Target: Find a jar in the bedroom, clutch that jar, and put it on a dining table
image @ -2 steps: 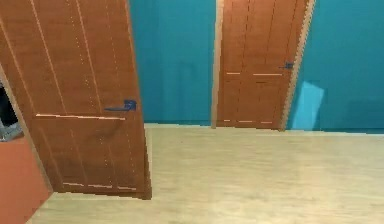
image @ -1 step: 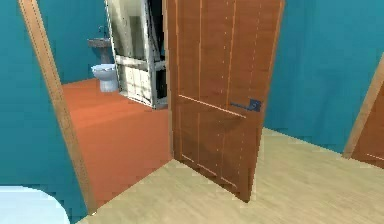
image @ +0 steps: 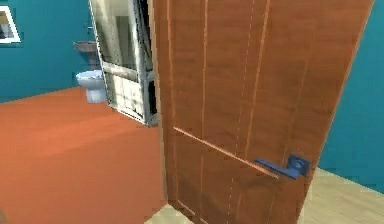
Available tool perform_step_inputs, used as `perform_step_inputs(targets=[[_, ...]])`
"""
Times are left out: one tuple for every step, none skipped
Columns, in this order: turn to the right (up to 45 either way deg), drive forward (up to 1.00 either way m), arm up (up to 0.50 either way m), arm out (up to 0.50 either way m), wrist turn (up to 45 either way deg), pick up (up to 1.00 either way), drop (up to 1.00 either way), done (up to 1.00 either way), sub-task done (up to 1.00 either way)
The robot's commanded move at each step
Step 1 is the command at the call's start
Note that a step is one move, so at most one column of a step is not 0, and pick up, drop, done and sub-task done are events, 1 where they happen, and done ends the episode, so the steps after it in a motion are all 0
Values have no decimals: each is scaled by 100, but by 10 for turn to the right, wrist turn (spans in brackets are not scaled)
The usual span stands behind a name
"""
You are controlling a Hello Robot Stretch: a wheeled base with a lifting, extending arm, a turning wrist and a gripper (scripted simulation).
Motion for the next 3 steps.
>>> perform_step_inputs(targets=[[-180,0,0,0,0,0,0,0,0],[0,90,0,0,0,0,0,0,0],[-330,0,0,0,0,0,0,0,0]])
